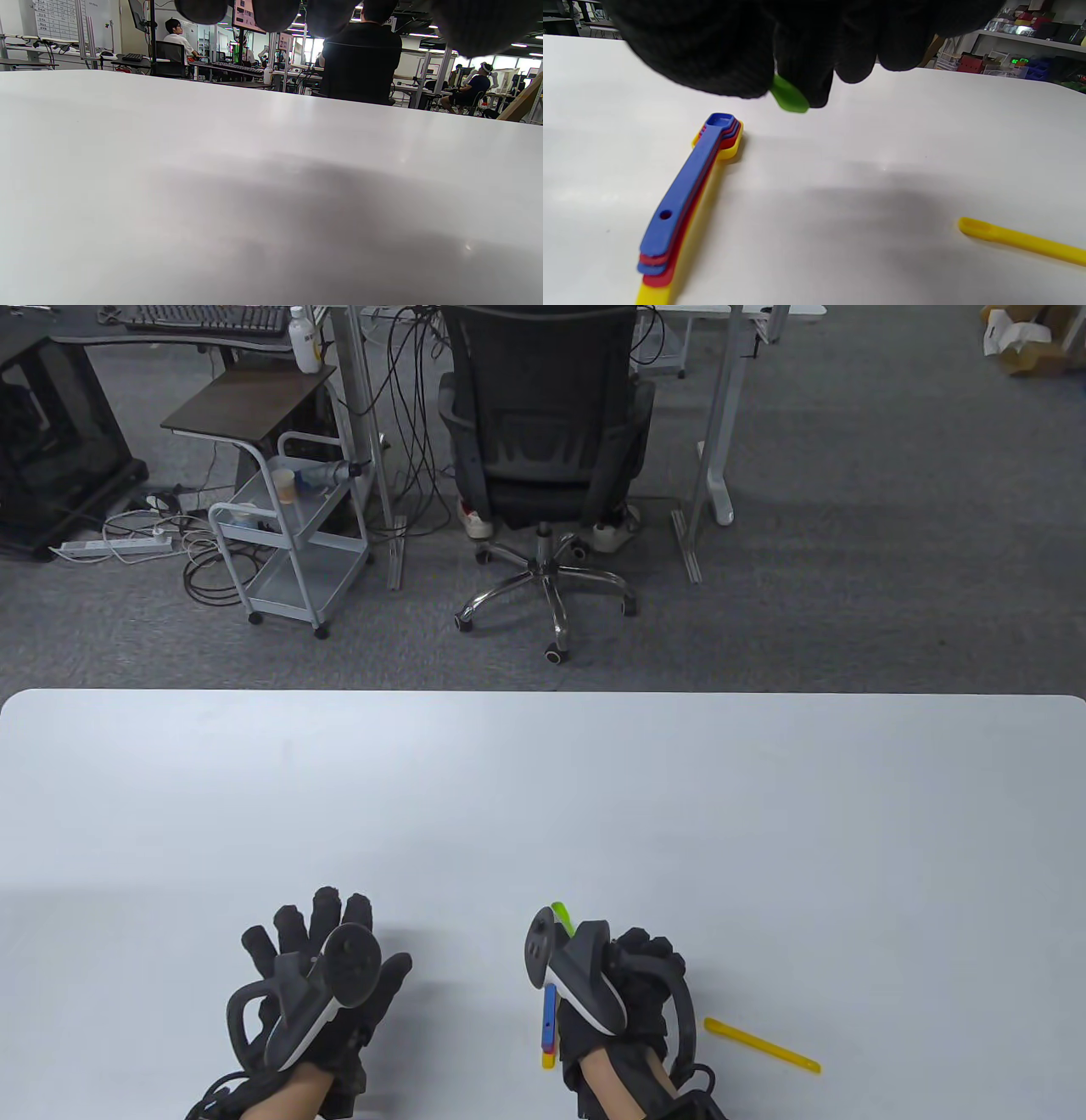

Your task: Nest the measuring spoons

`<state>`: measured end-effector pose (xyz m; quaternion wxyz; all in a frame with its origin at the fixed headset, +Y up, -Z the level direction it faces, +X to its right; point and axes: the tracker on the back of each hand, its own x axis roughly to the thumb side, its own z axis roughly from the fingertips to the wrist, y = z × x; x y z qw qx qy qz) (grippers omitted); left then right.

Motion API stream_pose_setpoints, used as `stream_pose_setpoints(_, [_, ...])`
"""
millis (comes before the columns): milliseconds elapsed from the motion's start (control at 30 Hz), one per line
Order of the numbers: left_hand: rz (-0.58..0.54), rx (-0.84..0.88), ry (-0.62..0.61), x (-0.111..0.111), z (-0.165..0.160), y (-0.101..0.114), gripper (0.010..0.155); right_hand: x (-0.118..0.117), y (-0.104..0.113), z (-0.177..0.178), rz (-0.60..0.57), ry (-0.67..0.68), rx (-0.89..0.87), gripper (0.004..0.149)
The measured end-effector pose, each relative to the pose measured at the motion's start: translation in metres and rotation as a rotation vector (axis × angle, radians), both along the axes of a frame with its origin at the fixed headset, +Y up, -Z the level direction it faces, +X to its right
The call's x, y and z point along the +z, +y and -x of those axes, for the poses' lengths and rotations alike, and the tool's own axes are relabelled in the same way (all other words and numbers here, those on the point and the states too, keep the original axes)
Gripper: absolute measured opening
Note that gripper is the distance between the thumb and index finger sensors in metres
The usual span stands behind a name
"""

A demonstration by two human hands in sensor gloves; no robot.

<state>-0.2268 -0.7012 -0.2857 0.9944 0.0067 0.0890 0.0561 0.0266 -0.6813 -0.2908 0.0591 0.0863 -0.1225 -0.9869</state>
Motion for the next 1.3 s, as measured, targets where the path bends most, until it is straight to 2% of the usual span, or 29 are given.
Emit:
stream_pose_setpoints(567, [0.01, 0.007, 0.005, -0.001, 0.001, 0.0, 0.085, -0.005, -0.031, 0.019, 0.029, -0.07, -0.015, 0.045])
stream_pose_setpoints(1300, [0.028, 0.012, 0.016, -0.002, 0.002, 0.0, 0.085, -0.01, -0.044, 0.032, 0.062, -0.109, -0.015, 0.045])
